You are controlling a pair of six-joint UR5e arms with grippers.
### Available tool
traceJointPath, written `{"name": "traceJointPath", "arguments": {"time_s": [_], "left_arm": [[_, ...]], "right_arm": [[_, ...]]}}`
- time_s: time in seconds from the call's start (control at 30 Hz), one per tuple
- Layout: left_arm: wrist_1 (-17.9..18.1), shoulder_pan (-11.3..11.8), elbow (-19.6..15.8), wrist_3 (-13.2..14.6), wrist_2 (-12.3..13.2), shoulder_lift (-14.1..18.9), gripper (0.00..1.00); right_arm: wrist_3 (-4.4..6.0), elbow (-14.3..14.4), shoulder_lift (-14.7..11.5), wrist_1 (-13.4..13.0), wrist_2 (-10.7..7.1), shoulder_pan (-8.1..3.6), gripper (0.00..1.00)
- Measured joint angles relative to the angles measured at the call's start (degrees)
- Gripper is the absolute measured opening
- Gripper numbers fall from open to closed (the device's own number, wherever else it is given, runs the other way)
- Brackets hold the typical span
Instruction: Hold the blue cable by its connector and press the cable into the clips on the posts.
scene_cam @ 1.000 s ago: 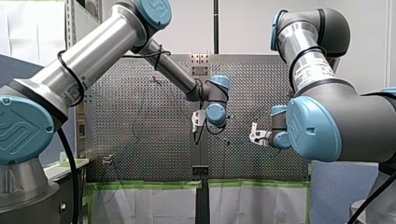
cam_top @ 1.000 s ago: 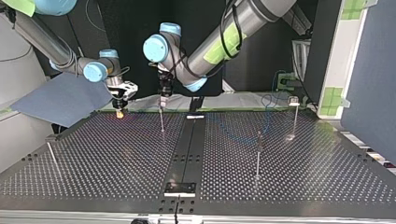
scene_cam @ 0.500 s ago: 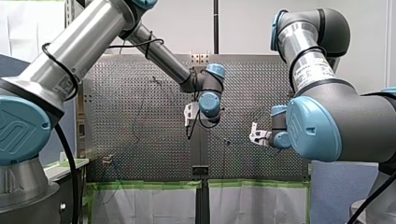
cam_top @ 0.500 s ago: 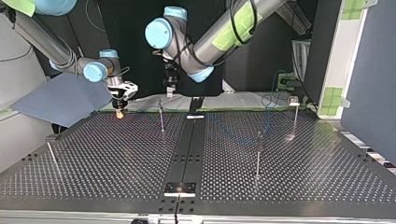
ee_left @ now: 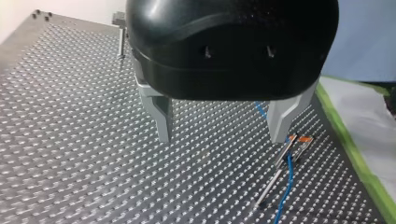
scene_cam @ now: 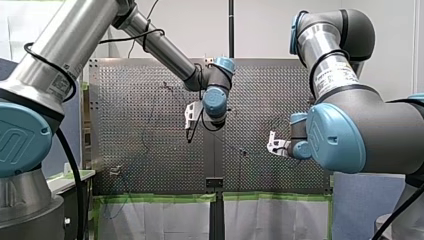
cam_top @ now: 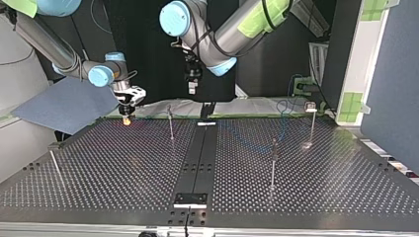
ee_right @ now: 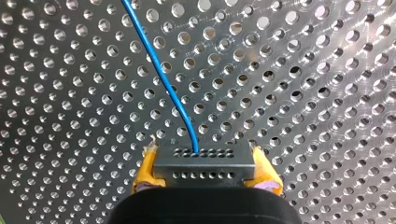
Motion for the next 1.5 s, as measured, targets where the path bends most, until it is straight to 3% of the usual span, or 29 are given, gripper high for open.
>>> {"name": "traceJointPath", "arguments": {"time_s": [0.4,0.73,1.03,1.3,1.5], "left_arm": [[2.64,0.81,-6.28,-3.96,0.93,6.29,1.00],[-0.59,4.22,-10.86,-7.94,4.95,10.86,1.00],[-3.74,8.53,-15.17,-6.78,8.92,15.17,1.00],[-3.40,11.44,-19.55,-4.33,8.37,19.56,1.00],[-1.70,13.96,-22.61,-3.11,10.14,22.62,1.00]], "right_arm": [[0.01,0.02,0.00,0.00,-0.07,0.01,0.00],[0.01,0.03,0.00,-0.03,-0.18,0.03,0.00],[0.03,0.00,0.00,0.06,-0.43,0.05,0.00],[0.07,0.02,0.00,0.10,-0.47,0.04,0.00],[0.05,0.02,0.00,0.10,-0.47,0.01,0.00]]}}
